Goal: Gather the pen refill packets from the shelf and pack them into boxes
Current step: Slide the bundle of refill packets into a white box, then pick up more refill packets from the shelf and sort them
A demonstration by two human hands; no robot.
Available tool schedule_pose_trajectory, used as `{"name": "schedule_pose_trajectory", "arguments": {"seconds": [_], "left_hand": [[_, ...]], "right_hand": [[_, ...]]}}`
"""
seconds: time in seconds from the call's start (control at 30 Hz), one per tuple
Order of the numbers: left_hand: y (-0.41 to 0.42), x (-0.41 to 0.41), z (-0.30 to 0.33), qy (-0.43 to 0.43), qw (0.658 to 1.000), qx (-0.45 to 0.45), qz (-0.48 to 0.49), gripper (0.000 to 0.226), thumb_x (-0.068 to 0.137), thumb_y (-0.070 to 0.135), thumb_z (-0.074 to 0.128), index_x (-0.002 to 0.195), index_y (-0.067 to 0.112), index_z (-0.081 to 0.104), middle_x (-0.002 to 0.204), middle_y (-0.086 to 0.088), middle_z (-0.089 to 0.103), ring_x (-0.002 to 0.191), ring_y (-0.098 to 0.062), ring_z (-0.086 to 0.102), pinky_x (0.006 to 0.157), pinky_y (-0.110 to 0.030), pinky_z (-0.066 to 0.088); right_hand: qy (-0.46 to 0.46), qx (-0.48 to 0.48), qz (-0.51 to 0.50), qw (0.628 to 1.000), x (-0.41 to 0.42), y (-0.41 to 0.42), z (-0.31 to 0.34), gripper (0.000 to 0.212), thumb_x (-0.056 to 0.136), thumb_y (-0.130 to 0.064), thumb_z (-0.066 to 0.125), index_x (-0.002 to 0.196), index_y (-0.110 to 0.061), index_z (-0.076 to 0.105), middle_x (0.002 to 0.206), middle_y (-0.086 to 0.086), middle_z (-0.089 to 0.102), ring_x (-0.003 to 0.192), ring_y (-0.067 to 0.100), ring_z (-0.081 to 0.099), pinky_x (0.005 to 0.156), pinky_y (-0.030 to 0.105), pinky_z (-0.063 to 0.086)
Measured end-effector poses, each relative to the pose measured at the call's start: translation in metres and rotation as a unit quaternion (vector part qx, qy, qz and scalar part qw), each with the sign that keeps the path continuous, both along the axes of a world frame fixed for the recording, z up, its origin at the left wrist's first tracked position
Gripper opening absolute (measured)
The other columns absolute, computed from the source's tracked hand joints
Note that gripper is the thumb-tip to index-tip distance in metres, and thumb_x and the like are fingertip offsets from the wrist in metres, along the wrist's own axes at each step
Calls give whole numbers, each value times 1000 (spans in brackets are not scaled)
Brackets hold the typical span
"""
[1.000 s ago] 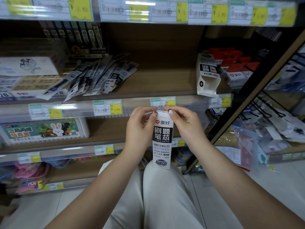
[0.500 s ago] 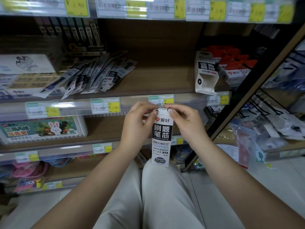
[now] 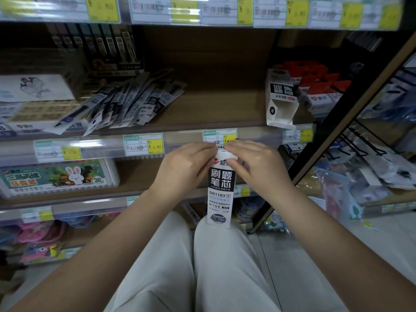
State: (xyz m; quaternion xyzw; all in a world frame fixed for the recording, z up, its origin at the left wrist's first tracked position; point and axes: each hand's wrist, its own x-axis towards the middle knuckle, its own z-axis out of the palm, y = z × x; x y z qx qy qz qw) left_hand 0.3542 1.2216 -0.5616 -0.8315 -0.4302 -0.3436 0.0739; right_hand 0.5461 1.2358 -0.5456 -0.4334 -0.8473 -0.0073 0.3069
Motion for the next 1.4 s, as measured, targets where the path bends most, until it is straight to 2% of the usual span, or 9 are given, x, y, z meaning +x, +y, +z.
{"name": "schedule_pose_trajectory", "arguments": {"seconds": [0.27, 0.4, 0.47, 0.6, 0.8, 0.93, 1.1, 1.27, 1.4], "left_hand": [[0, 8, -8, -16, 1000, -8, 5, 27, 89, 19, 52, 104, 2, 68, 107, -11, 68, 97, -27, 64, 80, -35, 52], [1, 12, -10, -33, 999, -28, 11, 27, 88, 19, 52, 105, 4, 66, 109, -8, 67, 100, -25, 61, 84, -30, 45], [0, 13, -9, -29, 999, -31, 10, 28, 87, 21, 51, 105, 4, 65, 109, -8, 67, 99, -25, 62, 82, -32, 48], [-3, 16, -7, -42, 997, -63, 12, 30, 86, 22, 52, 107, 6, 64, 110, -7, 66, 99, -24, 63, 78, -35, 54], [-19, 24, 12, -82, 991, -93, 41, 50, 83, 39, 57, 123, 9, 53, 120, -5, 61, 105, -23, 60, 80, -37, 55], [-43, 30, 37, -108, 990, -70, 62, 85, 75, 47, 66, 141, 14, 25, 133, -6, 48, 110, -16, 54, 80, -24, 48], [-49, 24, 83, -161, 985, 4, 68, 81, 75, 39, 68, 140, 6, 33, 132, -5, 48, 114, -17, 52, 80, -34, 51], [-34, 10, 96, -160, 982, 84, 60, 62, 89, 37, 56, 134, -3, 41, 134, -12, 47, 125, -25, 47, 95, -36, 46], [-8, -4, 84, -98, 988, 20, 115, 76, 75, 10, 73, 140, 9, 33, 135, -14, 47, 121, -29, 50, 90, -44, 50]], "right_hand": [[-28, 7, 6, 1000, 0, 0, -6, 35, 87, -26, 51, 108, -7, 71, 107, 8, 71, 96, 26, 69, 80, 40, 57], [12, -5, 5, 1000, 1, 3, -7, 26, 81, -15, 64, 105, -7, 72, 106, 9, 72, 96, 27, 68, 86, 39, 53], [63, -75, -12, 995, 1, 0, -1, 26, 82, -13, 69, 108, -10, 71, 109, 6, 70, 99, 24, 65, 89, 30, 49], [71, -207, -45, 975, -1, 4, 10, 28, 80, -18, 72, 108, -18, 65, 102, -8, 59, 86, 9, 56, 67, 6, 36], [85, -254, -37, 963, -2, -2, 36, 37, 76, -17, 76, 110, -23, 64, 106, -7, 64, 96, 10, 61, 85, 31, 51], [148, -189, -7, 971, -4, -24, 82, 36, 75, -12, 75, 107, -25, 65, 104, -10, 61, 98, 3, 58, 85, 30, 53], [194, -47, 37, 979, -6, -61, 148, 45, 77, -16, 72, 120, -24, 59, 105, -18, 55, 100, -4, 55, 83, 16, 50], [95, 152, 57, 982, -17, -71, 152, 50, 80, -18, 64, 127, -3, 55, 107, 5, 54, 98, 11, 51, 87, 17, 43], [50, 182, 45, 981, -30, -34, 111, 48, 73, -5, 69, 119, -2, 58, 105, 8, 54, 98, 19, 49, 90, 19, 36]]}}
